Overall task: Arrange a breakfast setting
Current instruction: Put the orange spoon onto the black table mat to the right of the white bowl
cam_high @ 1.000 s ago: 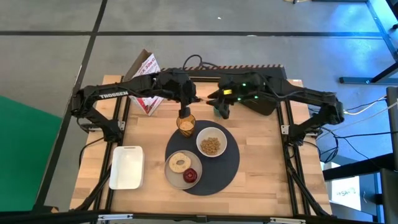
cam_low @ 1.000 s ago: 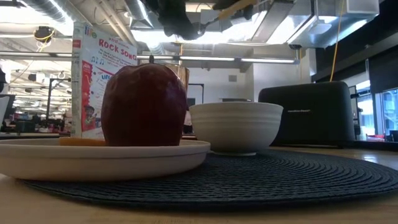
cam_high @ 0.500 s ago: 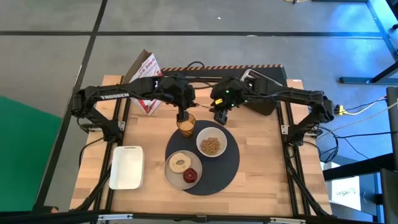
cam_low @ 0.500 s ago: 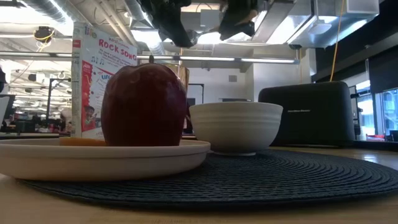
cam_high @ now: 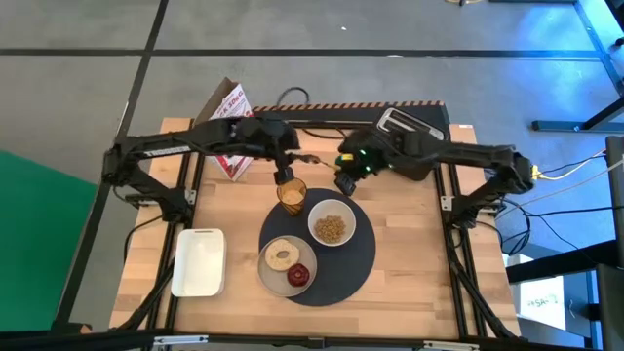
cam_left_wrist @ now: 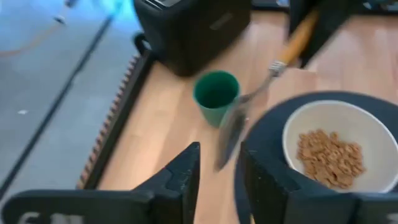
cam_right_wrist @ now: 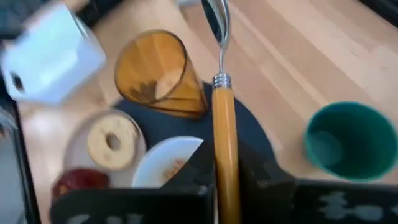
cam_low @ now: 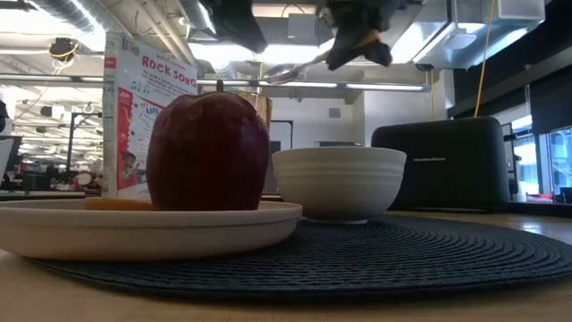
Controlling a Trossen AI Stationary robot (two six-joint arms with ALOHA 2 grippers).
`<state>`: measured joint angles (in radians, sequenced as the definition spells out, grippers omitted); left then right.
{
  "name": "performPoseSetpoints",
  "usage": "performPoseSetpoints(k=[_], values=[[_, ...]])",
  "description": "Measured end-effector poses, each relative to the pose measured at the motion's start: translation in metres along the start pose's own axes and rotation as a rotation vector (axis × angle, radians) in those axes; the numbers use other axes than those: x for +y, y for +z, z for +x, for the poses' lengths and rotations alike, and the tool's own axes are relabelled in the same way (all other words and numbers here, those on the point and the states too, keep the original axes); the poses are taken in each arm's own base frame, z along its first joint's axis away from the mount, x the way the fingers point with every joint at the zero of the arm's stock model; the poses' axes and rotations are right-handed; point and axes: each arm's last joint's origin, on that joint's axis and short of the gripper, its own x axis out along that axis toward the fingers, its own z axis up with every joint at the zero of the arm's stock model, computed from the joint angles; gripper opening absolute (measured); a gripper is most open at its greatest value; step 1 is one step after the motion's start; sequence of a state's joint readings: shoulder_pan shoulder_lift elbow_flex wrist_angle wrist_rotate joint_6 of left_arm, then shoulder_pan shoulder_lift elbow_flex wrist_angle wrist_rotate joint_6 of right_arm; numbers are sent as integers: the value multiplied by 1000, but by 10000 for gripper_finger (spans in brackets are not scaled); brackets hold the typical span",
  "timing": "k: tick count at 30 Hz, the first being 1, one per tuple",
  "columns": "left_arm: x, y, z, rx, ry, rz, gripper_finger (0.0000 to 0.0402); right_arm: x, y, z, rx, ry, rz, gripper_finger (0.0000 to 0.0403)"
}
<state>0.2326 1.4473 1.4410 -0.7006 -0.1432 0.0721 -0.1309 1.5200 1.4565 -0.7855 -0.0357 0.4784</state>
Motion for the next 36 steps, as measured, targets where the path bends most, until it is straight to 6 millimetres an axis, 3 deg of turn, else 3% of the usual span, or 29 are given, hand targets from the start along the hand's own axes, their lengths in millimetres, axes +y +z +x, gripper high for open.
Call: performPoseSetpoints(k=[9, 14, 18, 21, 27, 36], values=[[10, 4, -48, -138, 94, -42, 128, 12, -92, -11, -452, 283, 365, 9], [10, 9, -51, -190, 50, -47, 129, 33, -147, -5, -442, 364, 406, 9], [5, 12, -42, -205, -66, -85, 129, 52, -169, -11, -467, 373, 394, 8], [1, 17, -28, -222, -148, -138, 129, 58, -171, -20, -614, 343, 427, 8], [-8, 40, -4, -400, -304, -225, 129, 63, -152, -39, -882, 336, 381, 8], [-17, 68, 19, -700, -536, -240, 129, 44, -109, -62, -1228, 278, 202, 8]])
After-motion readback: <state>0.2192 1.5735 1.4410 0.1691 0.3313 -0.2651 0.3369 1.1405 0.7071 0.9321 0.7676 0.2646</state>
